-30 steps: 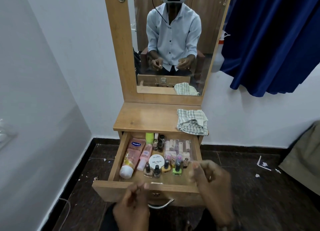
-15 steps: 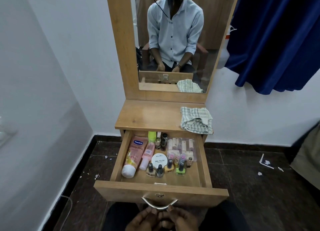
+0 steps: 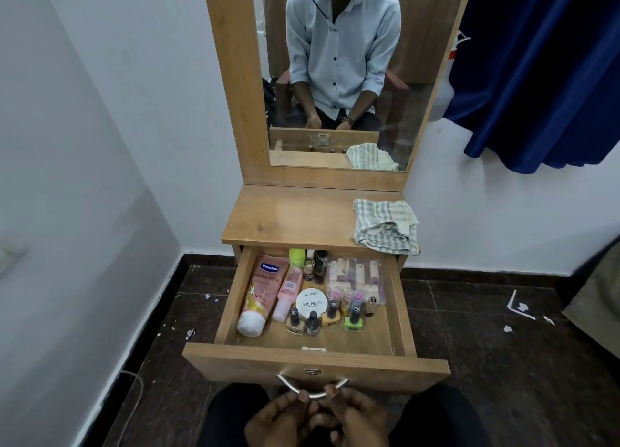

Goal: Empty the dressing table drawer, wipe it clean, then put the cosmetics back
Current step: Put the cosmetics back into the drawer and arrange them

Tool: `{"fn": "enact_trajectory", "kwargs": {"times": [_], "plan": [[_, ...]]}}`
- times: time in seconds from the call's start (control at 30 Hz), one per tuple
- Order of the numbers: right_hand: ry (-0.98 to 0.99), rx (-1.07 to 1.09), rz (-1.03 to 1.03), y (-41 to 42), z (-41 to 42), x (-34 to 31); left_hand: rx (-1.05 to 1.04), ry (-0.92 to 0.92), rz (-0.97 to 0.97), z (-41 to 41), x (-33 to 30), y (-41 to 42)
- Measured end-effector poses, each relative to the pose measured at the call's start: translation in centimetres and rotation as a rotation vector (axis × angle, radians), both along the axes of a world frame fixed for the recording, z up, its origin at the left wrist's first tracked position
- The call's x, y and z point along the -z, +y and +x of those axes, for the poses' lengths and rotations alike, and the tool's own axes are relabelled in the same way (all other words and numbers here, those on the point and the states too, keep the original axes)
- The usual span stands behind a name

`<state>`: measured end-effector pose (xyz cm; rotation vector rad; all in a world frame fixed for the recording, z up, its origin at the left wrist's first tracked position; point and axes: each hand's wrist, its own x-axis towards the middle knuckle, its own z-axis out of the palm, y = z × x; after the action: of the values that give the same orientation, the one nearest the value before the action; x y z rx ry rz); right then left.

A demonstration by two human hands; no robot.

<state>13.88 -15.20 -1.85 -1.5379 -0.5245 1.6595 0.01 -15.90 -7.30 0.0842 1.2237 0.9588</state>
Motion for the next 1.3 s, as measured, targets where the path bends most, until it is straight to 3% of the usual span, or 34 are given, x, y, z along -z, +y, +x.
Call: {"fn": "enact_trajectory", "kwargs": {"times": [0.07, 0.17, 0.3, 1.3], "plan": [[-0.033, 0.01, -0.019, 0.7, 0.0, 0.5, -0.02, 0.047, 0.024, 0.8, -0.9, 0.3], [-0.034, 0.034, -0.041, 2.2, -0.2, 0.5, -0.303, 0.189, 0.009, 2.9, -1.8, 1.9], [-0.015, 0.087, -0.041, 4.1, -0.5, 0.3, -0.378, 0.165, -0.008, 3.6, -3.7, 3.9], [0.005, 0.187, 0.023, 16.5, -1.8, 0.3, -0.354, 0.194, 0.114, 3.4, -3.4, 16.8]]}}
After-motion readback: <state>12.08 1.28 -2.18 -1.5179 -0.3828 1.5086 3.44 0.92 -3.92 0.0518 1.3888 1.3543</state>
